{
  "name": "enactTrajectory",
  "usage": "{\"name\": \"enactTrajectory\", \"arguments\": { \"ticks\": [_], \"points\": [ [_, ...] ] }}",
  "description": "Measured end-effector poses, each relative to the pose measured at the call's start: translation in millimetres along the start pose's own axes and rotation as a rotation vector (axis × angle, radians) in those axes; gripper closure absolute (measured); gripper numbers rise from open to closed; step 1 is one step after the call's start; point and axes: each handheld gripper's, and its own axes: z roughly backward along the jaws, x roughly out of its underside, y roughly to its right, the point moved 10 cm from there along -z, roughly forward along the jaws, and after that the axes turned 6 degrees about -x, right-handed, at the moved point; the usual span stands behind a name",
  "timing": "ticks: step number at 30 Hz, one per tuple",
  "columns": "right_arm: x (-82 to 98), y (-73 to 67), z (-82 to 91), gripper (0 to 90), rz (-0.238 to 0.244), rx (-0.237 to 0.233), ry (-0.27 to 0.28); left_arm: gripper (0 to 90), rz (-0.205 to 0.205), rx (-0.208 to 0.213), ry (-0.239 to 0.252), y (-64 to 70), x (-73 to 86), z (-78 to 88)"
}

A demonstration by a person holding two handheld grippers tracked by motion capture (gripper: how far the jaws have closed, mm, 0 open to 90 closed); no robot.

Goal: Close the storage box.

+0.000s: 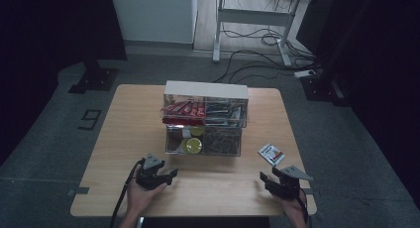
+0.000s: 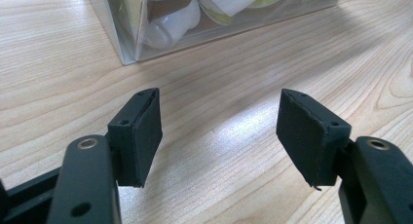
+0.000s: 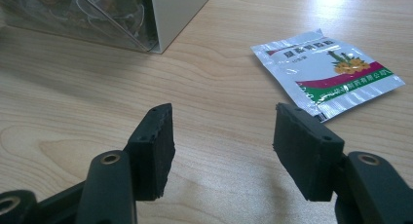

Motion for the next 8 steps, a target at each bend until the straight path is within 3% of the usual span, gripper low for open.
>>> {"name": "enactTrajectory", "arguments": {
  "ticks": [8],
  "points": [
    [0.1, -0.1, -0.9, 39.3, 0.001, -0.001, -0.002, 33.3, 0.002, -0.003, -0.005, -0.2, 0.0, 0.2]
  ]
}}
